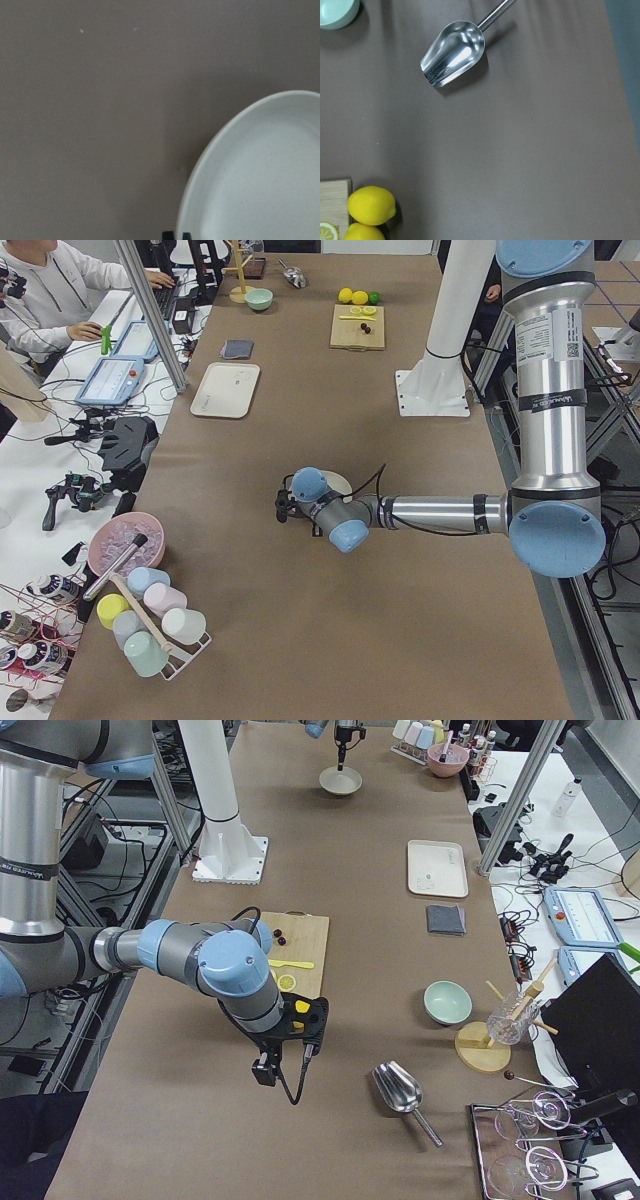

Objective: Place red cherry on plate
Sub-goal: 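Drag the pale plate with the left gripper toward the table center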

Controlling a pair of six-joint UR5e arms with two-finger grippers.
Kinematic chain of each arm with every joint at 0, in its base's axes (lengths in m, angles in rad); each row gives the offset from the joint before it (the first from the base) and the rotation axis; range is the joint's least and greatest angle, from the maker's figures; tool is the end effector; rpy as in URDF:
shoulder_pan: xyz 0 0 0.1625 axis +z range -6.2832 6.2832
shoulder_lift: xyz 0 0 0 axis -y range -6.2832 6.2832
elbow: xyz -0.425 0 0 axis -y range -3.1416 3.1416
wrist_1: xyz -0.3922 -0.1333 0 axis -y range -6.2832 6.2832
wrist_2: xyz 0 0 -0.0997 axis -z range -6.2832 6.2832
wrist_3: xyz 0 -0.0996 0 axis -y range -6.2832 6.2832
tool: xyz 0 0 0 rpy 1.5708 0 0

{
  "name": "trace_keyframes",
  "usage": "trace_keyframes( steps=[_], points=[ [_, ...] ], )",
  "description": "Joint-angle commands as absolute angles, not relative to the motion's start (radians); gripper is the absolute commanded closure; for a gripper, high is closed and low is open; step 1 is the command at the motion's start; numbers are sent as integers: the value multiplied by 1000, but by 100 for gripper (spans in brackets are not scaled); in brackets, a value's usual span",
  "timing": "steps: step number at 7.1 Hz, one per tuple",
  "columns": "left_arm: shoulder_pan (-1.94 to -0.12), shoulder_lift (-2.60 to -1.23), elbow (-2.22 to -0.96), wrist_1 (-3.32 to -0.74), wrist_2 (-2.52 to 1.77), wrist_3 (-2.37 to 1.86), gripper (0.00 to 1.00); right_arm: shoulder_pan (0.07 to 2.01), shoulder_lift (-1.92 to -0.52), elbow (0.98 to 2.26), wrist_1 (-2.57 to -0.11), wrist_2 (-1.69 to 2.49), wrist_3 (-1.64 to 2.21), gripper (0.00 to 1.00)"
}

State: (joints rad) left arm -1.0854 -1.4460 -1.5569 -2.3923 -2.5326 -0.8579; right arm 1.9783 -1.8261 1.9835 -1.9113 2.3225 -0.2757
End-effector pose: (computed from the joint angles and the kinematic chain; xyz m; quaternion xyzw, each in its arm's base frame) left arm 0.1638 -0.4211 0.6197 -0.0389 0.5259 -0.0025 0.8496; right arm 0.2045 -0.3091 0.6019 0.0423 -0.3729 0.0945 0.9221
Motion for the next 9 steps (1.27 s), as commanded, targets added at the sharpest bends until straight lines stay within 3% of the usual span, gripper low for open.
trace_keyframes(
  steps=[1,5,9],
  points=[
    [-1132,-1453,-1568,-2410,-2649,-941,100,1994,-1827,1983,-1911,2321,-290,0],
    [-1094,-1567,-1673,-2493,-2640,-1314,100,2014,-1842,1983,-1913,2321,-310,0],
    [-807,-1745,-1674,-2432,-2366,-1442,100,2022,-1847,1983,-1913,2321,-310,0]
  ],
)
